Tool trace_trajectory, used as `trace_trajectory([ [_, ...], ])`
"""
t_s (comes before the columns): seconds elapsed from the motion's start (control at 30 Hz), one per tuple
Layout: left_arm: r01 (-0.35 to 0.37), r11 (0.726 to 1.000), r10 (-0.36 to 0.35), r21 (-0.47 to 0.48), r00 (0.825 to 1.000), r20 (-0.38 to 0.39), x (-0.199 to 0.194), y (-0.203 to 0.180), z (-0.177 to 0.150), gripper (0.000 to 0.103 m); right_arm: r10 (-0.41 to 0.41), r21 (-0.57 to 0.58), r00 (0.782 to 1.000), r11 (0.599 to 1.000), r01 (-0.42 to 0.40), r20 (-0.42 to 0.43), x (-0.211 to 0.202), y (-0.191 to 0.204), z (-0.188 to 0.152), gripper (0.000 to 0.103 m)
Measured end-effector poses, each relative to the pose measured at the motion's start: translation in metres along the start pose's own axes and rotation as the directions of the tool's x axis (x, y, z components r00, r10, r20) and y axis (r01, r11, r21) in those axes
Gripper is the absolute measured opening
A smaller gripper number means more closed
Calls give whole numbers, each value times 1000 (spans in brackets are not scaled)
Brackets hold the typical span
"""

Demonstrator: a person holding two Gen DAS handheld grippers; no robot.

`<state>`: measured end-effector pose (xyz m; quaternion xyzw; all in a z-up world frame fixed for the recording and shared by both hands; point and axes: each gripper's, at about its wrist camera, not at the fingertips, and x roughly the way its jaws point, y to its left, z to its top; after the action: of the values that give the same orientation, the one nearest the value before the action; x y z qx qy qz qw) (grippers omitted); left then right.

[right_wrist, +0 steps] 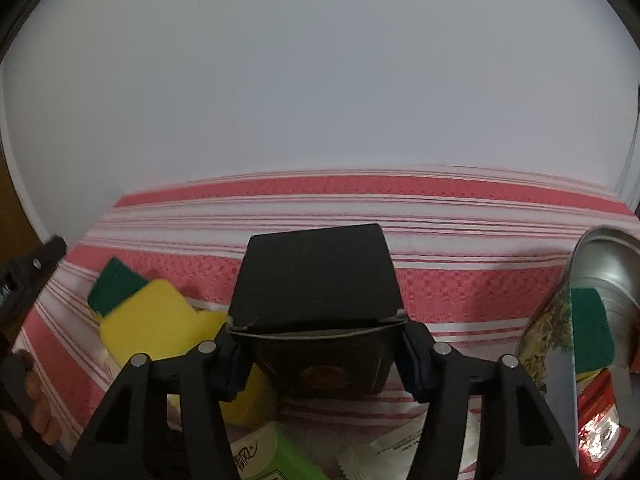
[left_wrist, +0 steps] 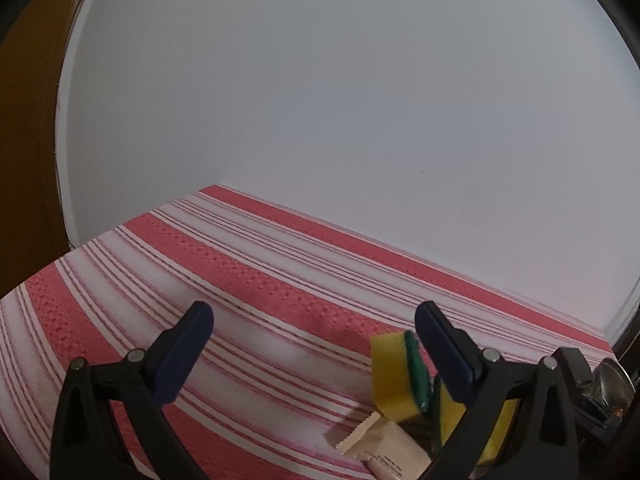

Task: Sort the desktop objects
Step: 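Grasp a yellow-green sponge with the left tool while the right tool grasps the black tea box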

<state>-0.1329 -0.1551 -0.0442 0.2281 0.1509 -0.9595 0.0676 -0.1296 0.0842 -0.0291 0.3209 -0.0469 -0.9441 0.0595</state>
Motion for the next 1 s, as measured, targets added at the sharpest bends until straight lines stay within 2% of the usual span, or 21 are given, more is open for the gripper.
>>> trace_trajectory([
  [0.13, 26, 999, -26, -31, 1000, -15, 3, 3, 0, 102, 28, 43, 990, 999, -34, 135, -35, -13, 0, 60],
  [0.23, 34, 999, -35, -25, 999, -15, 4, 1, -2, 102, 15, 61, 961, 998, -33, 276, -69, -22, -4, 60],
  [0.3, 34, 999, -34, -6, 999, -19, 7, -4, -2, 102, -12, 55, 941, 998, -8, 337, -86, -24, -9, 60],
  [0.37, 43, 999, -43, 15, 999, -26, 11, -11, -1, 102, -26, 41, 934, 999, 12, 357, -94, -23, -14, 60],
  [0.47, 83, 996, -81, 24, 995, -66, 23, -20, -1, 102, -17, 27, 934, 1000, 9, 356, -97, -21, -18, 60],
  [0.57, 91, 994, -81, 54, 984, -158, 42, -30, -8, 100, -8, 17, 937, 1000, 2, 350, -98, -20, -20, 60],
  [0.63, 116, 992, -104, 44, 971, -214, 51, -32, -10, 90, -4, 15, 938, 1000, -1, 347, -98, -19, -21, 60],
  [0.73, 177, 984, -178, -30, 939, -296, 65, -27, -17, 79, -6, 12, 940, 1000, 2, 342, -98, -19, -21, 60],
  [0.8, 217, 974, -225, -62, 907, -356, 75, -27, -23, 53, -4, 13, 940, 1000, 0, 341, -97, -19, -22, 60],
  [0.87, 259, 962, -274, -90, 886, -375, 78, -28, -26, 39, -8, 16, 939, 1000, 2, 343, -103, -22, -23, 60],
  [0.9, 282, 954, -300, -102, 880, -368, 75, -28, -27, 31, -10, 17, 939, 1000, 4, 343, -104, -22, -23, 60],
  [0.93, 287, 952, -306, -104, 884, -353, 72, -27, -26, 30, -13, 19, 939, 1000, 7, 344, -104, -22, -24, 60],
  [1.0, 267, 958, -285, -102, 909, -303, 63, -24, -24, 29, -20, 22, 939, 1000, 13, 344, -104, -23, -23, 60],
])
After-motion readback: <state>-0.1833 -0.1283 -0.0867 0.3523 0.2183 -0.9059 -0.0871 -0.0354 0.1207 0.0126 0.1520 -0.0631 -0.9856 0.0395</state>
